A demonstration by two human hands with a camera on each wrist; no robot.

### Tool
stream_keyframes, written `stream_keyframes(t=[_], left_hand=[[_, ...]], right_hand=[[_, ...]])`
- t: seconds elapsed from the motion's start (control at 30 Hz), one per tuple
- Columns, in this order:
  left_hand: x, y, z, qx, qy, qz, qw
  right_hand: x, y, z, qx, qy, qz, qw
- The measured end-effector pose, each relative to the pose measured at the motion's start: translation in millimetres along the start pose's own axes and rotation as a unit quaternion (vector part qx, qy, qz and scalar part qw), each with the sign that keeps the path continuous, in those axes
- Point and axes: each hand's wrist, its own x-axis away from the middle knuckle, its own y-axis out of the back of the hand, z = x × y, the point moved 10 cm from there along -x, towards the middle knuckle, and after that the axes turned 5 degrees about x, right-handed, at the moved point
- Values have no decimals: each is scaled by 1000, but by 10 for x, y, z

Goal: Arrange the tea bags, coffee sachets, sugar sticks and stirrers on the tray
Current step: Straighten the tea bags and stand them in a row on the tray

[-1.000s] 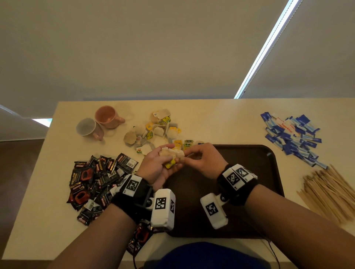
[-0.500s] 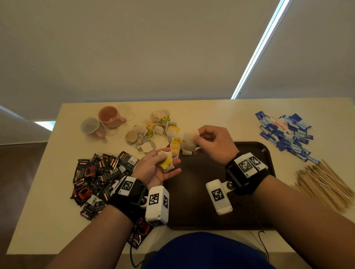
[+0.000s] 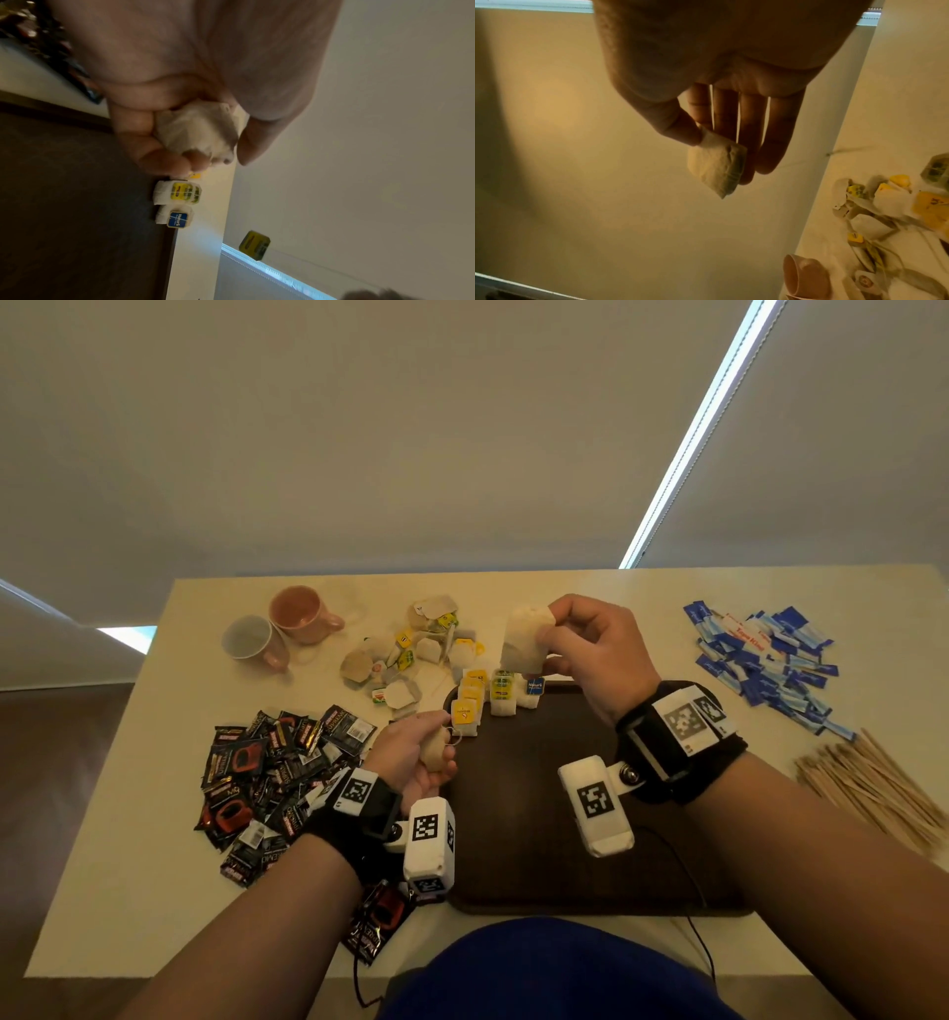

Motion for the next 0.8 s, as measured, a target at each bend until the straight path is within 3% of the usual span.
stream_keyframes(t=[0.13,0.3,0.4,0.5,0.67,0.8], left_hand=[[141,-139,-441,-134,-129,-5,983],[428,-593,-1072,-305,-315,24,898],[504,-804,-1122,-345,-321,73,879],[597,-892,-1185,-367,-353,78,857],[831,-1014,-1314,-373,-438,99,812],[871,-1049,-1367,-383,-451,94,801]], right_hand=[[10,-30,-37,54,9,20,998],[-4,-121,-85,108,23,54,992],[-12,-179,-50,129,56,77,987],[-19,-190,-36,142,74,80,984],[20,-276,-93,30,55,111,992],[39,-425,-183,-15,25,130,991]])
